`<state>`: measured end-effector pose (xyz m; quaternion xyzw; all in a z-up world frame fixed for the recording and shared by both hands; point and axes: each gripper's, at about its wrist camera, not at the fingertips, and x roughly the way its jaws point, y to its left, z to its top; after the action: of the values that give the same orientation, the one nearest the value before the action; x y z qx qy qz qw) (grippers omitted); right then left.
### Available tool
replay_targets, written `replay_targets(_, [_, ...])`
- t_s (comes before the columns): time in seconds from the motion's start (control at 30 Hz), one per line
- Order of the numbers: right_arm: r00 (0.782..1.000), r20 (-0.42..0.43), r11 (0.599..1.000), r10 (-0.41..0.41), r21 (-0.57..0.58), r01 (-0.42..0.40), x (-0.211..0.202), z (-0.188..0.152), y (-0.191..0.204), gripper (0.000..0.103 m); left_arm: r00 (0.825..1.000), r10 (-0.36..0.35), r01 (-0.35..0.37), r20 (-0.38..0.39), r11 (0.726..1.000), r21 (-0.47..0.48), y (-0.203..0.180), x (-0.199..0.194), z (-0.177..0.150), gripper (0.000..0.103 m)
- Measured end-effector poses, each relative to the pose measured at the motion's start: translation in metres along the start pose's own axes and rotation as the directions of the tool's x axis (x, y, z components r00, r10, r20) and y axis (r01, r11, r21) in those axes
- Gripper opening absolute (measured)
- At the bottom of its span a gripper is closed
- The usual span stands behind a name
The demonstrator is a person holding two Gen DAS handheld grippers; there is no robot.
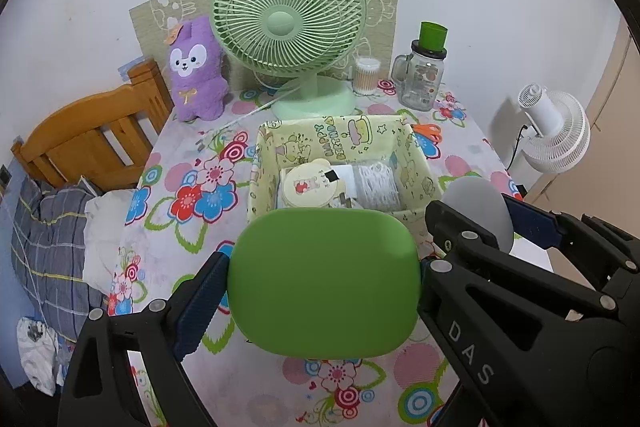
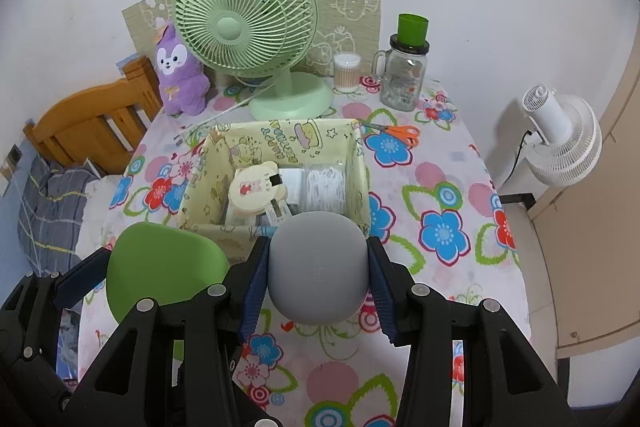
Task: Organize rigid objects
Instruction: 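Lift and carry the green object and white round object toward the fabric box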
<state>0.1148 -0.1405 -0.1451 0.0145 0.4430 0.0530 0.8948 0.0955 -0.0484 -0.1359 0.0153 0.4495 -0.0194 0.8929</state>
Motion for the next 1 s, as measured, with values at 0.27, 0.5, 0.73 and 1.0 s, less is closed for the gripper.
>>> replay_targets(0.27, [1.000,-0.004,1.000,-0.005,0.005,0.005,0.017,0.021,-0.003,0.050,1.000,-0.006,0.006,-0.004,1.000,0.003,0.001,0.017,0.019,0.095])
replay_targets(0.5, [1.000,-0.026,1.000,-0.003,0.006,0.003,0.039,0.033,-0.004,0.050,1.000,-0.003,0.003,-0.025,1.000,-0.003,0.004,0.036,0.030,0.095])
replay_targets(0.73, [0.998,-0.062,1.000,0.011,-0.012,-0.011,0.064,0.040,-0.001,0.050,0.998,0.007,-0.008,-0.063,1.000,-0.006,0.008,0.060,0.035,0.095])
replay_targets(1.0, [0.997,-0.076,1.000,0.023,0.000,-0.023,0.085,0.046,-0.001,0.050,0.997,0.018,-0.017,-0.075,1.000,0.008,0.009,0.077,0.042,0.095])
